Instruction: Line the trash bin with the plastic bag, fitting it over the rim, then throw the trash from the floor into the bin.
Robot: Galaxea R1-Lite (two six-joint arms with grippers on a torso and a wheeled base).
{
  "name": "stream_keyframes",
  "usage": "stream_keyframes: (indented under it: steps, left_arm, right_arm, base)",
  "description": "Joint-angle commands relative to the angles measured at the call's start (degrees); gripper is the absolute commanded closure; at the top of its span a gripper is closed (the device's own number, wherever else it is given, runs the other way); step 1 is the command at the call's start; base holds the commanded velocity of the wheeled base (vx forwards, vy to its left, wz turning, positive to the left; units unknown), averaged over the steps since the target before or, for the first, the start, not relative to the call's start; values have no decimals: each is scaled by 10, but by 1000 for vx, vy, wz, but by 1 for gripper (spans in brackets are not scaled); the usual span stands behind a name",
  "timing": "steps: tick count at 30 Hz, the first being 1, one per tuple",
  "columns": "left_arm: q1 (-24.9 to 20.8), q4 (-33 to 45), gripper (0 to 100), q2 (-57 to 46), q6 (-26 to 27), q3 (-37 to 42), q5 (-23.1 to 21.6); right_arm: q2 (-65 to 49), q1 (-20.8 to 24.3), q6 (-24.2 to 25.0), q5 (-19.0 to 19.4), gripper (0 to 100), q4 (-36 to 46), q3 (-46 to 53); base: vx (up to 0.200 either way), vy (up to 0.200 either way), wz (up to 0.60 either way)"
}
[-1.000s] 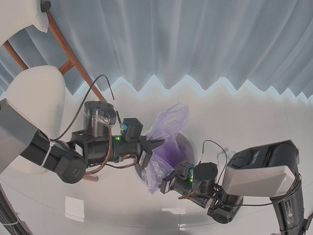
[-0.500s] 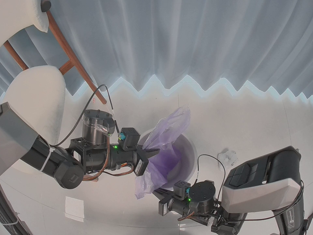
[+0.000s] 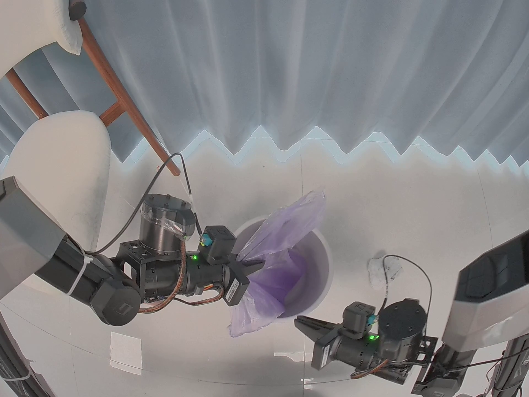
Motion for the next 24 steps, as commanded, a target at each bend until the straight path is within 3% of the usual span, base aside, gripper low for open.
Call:
stream_keyframes:
  steps: [1, 2, 4, 6, 7, 8, 11, 14, 18, 24]
  left_arm:
    - [-21, 1, 100, 1, 9, 19, 3]
    - [-21, 1, 100, 1, 9, 19, 3]
    - [-27, 1, 100, 3, 9, 19, 5]
    - [-32, 1, 100, 5, 9, 18, 11]
    - [-33, 1, 100, 5, 9, 19, 14]
    - [-33, 1, 100, 5, 9, 19, 15]
    - [-35, 1, 100, 5, 8, 19, 16]
    - [-35, 1, 100, 5, 8, 21, 16]
    - [-35, 1, 100, 5, 8, 25, 16]
    - [-34, 0, 100, 4, 8, 27, 18]
  right_arm:
    - [-114, -45, 15, -4, 100, -2, 30]
    - [-115, -47, 16, -4, 100, -2, 29]
    - [-150, -71, 80, -4, 100, 19, 9]
    - [-186, -79, 122, -4, 100, 100, -14]
    - [-186, -79, 122, -4, 0, 100, -14]
    - [-237, -94, 168, -4, 0, 231, -58]
    - [-286, -101, 245, -4, 0, 387, -161]
    - [-289, -128, 272, 1, 0, 558, -267]
    - [-280, -135, 272, 21, 0, 647, -335]
    - [-236, -141, 255, 25, 0, 656, -370]
  base:
    - [0, 0, 0]
    - [0, 0, 0]
    - [0, 0, 0]
    - [0, 0, 0]
    - [0, 0, 0]
    - [0, 0, 0]
    - [0, 0, 0]
    - [0, 0, 0]
    - [0, 0, 0]
    - [0, 0, 0]
